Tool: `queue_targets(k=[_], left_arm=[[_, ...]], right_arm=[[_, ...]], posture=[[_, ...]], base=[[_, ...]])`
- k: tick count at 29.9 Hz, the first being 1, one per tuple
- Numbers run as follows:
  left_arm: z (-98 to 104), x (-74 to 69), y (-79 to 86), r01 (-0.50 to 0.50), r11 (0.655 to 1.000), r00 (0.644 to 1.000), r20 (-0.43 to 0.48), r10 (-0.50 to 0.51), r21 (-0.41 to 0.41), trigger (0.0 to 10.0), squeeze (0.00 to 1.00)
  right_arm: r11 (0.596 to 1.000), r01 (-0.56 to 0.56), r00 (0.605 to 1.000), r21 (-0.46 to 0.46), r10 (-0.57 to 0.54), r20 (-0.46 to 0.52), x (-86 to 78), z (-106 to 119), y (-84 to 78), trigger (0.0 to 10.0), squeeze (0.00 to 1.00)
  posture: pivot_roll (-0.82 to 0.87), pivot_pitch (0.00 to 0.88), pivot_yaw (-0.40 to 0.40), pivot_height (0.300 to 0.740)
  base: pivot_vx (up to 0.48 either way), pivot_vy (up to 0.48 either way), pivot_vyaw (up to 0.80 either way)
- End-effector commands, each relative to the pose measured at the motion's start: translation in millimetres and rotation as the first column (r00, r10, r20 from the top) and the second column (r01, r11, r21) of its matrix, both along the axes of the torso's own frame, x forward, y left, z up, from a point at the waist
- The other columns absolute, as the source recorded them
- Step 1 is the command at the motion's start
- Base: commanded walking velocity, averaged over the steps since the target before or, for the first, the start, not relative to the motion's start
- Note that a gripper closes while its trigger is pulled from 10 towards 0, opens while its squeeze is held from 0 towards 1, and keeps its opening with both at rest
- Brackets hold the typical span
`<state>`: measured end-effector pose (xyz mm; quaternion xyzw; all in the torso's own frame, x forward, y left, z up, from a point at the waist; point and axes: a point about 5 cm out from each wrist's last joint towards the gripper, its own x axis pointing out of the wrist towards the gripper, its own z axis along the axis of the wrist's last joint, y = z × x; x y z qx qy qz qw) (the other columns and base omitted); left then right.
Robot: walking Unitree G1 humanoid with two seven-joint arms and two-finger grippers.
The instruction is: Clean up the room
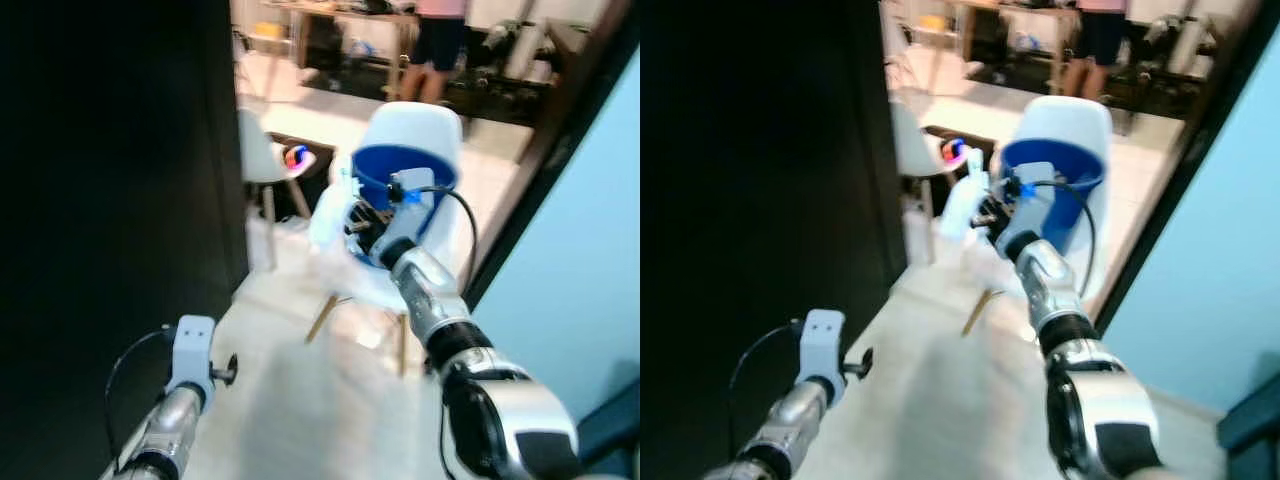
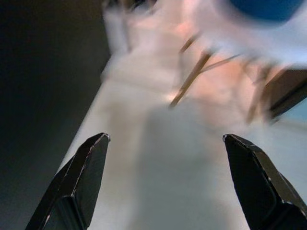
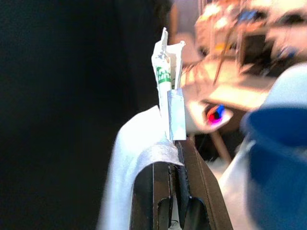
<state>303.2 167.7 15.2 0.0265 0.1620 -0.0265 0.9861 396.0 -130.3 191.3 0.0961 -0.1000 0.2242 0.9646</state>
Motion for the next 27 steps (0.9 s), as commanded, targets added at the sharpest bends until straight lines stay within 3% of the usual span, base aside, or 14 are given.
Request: queue_targets(k=[1,5,19,27], left_arm=[[-6,-5.7,7.5,-0.017,1.000,1.000,-0.024,0.017,0.003,10.0,0.00],[-2,-3.6,9.7,-0.017,1.000,1.000,-0.007,0.018,0.006,10.0,0.00],[4,1.5,12.5,-0.027,1.000,1.000,0.016,0.027,0.009,10.0,0.00],[4,2.5,10.7,-0.022,1.000,1.000,0.013,0.022,0.013,10.0,0.00]], right_arm=[[0.999,-0.037,0.999,0.020,0.036,0.010,-0.1,3,10.9,10.0,0.00],[0.999,-0.027,1.000,0.032,0.027,-0.005,1.2,5,13.2,10.0,0.00],[0.999,-0.036,0.999,-0.017,0.036,0.027,0.4,10,17.1,10.0,0.00],[0.992,-0.111,0.991,-0.055,0.114,0.065,-5.2,9,25.1,10.0,0.00]], posture=[[0.03,0.000,-0.063,0.740],[0.03,0.000,-0.061,0.740],[0.03,0.000,-0.062,0.740],[0.02,0.000,-0.062,0.740]], base=[[0.390,0.000,-0.80],[0.390,0.000,-0.76],[0.392,0.000,0.00],[0.391,0.000,0.00]])
